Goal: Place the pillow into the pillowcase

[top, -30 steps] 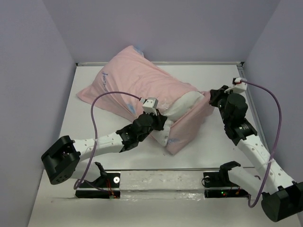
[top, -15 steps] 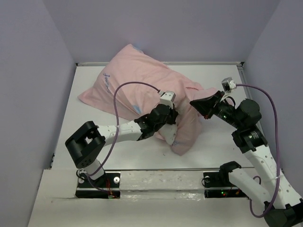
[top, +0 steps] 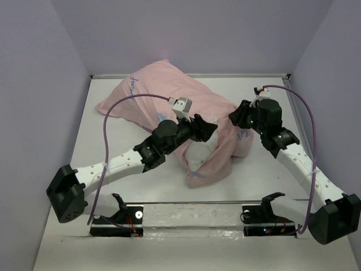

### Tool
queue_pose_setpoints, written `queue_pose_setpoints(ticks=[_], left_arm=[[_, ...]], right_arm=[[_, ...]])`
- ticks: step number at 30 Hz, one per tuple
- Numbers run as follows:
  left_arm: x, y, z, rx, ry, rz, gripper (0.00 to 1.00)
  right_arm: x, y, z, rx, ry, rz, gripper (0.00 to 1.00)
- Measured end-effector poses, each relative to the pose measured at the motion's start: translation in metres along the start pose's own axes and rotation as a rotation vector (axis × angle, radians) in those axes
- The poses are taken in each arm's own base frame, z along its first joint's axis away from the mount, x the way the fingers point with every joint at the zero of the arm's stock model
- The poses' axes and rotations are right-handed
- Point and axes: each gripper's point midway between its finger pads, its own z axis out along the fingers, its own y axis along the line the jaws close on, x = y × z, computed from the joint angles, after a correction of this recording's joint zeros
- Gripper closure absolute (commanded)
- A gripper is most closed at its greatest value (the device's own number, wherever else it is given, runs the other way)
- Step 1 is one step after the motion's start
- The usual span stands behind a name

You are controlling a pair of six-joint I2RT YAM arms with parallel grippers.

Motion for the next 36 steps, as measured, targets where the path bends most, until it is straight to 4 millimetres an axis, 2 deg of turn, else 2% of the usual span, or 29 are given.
queue_pose_setpoints(ticks=[4, 7, 9, 11, 12, 14, 17, 19, 20, 21, 23, 24, 29, 32, 36], left_arm=[[-0.035, -0.02, -0.043, 0.069, -0.078, -0.014, 0.35], [-0.046, -0.017, -0.071, 0.053, -0.093, -0.007, 0.39], [-0.046, -0.011, -0.082, 0.025, -0.085, 0.004, 0.42], [-0.03, 0.0, -0.089, -0.01, -0.042, 0.018, 0.43], [-0.021, 0.004, -0.091, -0.024, -0.016, 0.025, 0.43], [0.006, 0.015, -0.093, -0.053, 0.065, 0.042, 0.44], [0.045, 0.02, -0.095, -0.081, 0.183, 0.081, 0.43], [0.059, 0.019, -0.094, -0.087, 0.223, 0.103, 0.43], [0.066, 0.02, -0.093, -0.094, 0.241, 0.118, 0.43], [0.073, 0.023, -0.091, -0.105, 0.258, 0.13, 0.43], [0.081, 0.028, -0.088, -0.128, 0.276, 0.148, 0.43], [0.087, 0.033, -0.086, -0.149, 0.291, 0.16, 0.43], [0.101, 0.047, -0.077, -0.206, 0.321, 0.196, 0.46], [0.107, 0.052, -0.071, -0.228, 0.33, 0.21, 0.55], [0.112, 0.055, -0.067, -0.233, 0.337, 0.216, 0.67]], right_arm=[[-0.019, 0.002, -0.008, 0.027, -0.024, -0.038, 0.43], [-0.036, 0.017, -0.03, -0.024, -0.08, -0.058, 0.43], [-0.037, 0.028, -0.042, -0.058, -0.09, -0.068, 0.48], [-0.03, 0.045, -0.053, -0.113, -0.084, -0.084, 0.56], [-0.02, 0.053, -0.059, -0.143, -0.065, -0.087, 0.73], [-0.004, 0.065, -0.067, -0.192, -0.03, -0.093, 1.0], [0.029, 0.07, -0.076, -0.231, 0.034, -0.065, 1.0], [0.055, 0.067, -0.077, -0.234, 0.087, -0.038, 1.0], [0.066, 0.063, -0.076, -0.227, 0.113, -0.028, 0.88], [0.084, 0.056, -0.073, -0.207, 0.153, -0.015, 0.8], [0.105, 0.045, -0.069, -0.166, 0.204, 0.002, 0.64], [0.113, 0.041, -0.067, -0.15, 0.222, 0.001, 0.61], [0.125, 0.03, -0.047, -0.075, 0.246, -0.003, 0.57], [0.126, 0.019, -0.029, -0.006, 0.229, -0.012, 0.57], [0.121, 0.005, -0.016, 0.075, 0.185, -0.023, 0.57]])
